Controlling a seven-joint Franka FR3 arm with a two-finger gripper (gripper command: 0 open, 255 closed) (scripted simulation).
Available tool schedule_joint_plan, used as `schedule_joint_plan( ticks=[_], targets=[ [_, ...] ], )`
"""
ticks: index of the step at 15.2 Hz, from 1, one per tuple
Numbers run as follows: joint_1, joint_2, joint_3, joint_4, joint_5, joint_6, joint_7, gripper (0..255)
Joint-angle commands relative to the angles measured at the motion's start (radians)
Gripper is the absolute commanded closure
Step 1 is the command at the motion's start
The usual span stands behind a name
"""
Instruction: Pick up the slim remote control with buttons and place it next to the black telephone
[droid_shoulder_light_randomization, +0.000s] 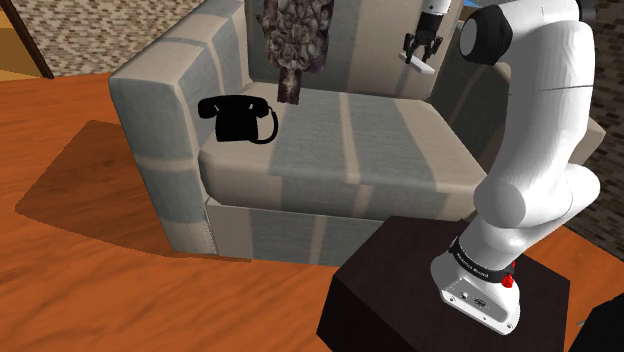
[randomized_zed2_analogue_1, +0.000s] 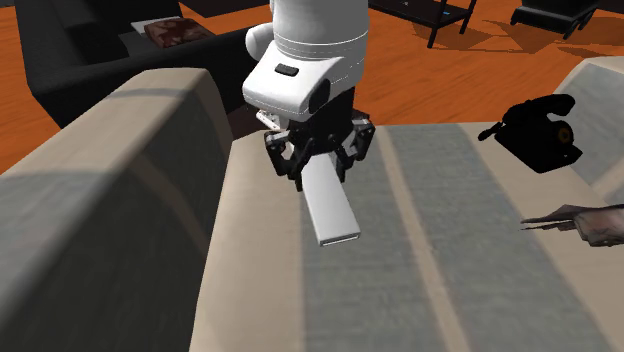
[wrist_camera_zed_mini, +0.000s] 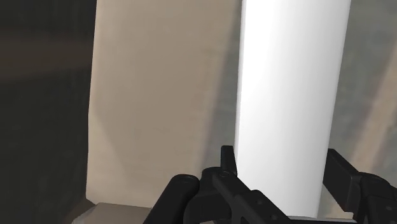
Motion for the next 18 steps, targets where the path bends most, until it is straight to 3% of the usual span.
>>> schedule_joint_plan(
  ticks=[1,9,18],
  targets=[
    [0.028,-0.037,-0.001,-0.045,-0.014,0.010,0.018,255],
    [0.222,-0.275,0.025,-0.375,-0.114,0.126,0.191,255],
    [0.368,-0.442,0.107,-0.580,-0.186,0.184,0.415,255]
  ],
)
